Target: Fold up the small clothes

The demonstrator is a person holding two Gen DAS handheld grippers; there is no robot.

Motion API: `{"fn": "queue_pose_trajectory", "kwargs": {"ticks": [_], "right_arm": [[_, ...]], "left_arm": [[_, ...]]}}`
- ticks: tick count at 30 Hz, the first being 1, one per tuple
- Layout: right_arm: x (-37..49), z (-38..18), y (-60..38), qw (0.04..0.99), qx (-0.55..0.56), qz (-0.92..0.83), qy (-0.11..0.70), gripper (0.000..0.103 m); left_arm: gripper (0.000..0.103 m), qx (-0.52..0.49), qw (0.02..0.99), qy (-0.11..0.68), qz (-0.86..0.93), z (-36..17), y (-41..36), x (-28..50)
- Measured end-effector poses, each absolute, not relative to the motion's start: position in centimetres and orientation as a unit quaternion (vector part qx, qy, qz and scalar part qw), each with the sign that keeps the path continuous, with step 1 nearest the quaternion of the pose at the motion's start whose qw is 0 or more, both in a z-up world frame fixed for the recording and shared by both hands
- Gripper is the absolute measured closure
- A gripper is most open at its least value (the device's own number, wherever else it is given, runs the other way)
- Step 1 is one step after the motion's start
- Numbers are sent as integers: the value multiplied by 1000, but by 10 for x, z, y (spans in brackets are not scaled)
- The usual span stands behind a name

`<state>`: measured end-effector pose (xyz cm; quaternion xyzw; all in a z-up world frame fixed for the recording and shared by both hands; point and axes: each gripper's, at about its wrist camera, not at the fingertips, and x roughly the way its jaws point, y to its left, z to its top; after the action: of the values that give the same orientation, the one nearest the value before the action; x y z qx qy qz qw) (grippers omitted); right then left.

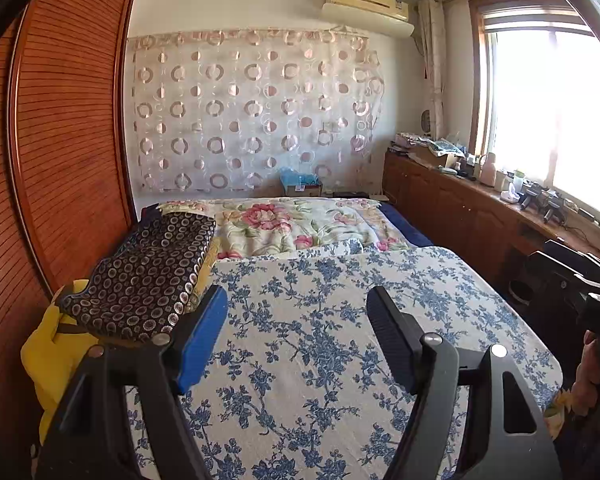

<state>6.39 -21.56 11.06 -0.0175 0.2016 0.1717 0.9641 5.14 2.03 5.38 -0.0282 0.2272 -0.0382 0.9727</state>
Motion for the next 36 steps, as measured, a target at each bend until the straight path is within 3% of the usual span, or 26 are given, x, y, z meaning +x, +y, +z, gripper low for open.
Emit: {"fn": "queue_pose_trajectory", "kwargs": {"ticks": [36], "right_arm": [[51, 120, -232, 970, -6, 155, 185, 23]], "left_arm": [[31, -22, 975, 217, -34, 60, 19, 41]]}}
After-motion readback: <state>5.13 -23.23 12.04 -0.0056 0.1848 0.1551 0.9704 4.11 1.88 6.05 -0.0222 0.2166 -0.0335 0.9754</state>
